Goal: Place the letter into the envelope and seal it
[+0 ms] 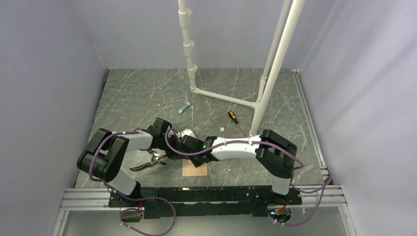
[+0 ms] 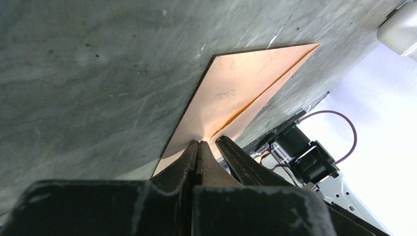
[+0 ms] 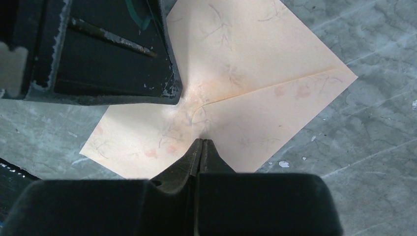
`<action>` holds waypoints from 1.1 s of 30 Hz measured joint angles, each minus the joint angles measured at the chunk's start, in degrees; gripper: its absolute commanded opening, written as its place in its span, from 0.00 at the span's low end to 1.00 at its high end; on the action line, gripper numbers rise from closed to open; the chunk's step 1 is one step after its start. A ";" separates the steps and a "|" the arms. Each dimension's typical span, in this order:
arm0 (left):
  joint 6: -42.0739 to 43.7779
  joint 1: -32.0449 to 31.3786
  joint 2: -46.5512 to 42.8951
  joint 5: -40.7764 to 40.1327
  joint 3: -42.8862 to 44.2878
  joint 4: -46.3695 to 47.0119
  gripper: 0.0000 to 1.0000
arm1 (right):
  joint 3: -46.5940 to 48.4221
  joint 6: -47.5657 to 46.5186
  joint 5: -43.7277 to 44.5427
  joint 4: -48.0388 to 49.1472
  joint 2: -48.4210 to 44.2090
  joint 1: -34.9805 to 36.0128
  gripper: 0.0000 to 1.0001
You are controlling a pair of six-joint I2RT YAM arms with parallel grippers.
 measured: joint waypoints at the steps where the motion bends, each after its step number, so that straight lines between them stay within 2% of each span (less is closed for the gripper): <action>1: -0.02 0.02 0.00 0.00 0.00 -0.02 0.02 | -0.07 0.02 0.02 0.02 -0.07 0.02 0.00; 16: 0.37 -0.04 -0.28 -1.11 0.90 -2.10 0.03 | -6.51 2.40 -3.43 -3.89 -6.58 2.75 0.00; 20: 2.71 -0.04 -2.25 -4.02 2.38 -5.70 0.19 | -5.88 4.04 -2.99 -7.23 -9.73 2.21 0.00; 25: 6.54 -0.02 -7.06 -6.32 7.34 -9.92 0.56 | -2.71 7.21 -0.24 -8.61 -16.31 -2.86 0.00; 32: 15.10 -0.04 -10.01 -13.68 20.98 -15.02 0.92 | -1.66 9.94 4.37 -8.00 -23.02 -13.33 0.14; 33: 16.70 -0.04 -10.01 -15.15 22.73 -15.61 0.93 | -1.49 10.01 4.66 -8.00 -22.99 -14.03 0.16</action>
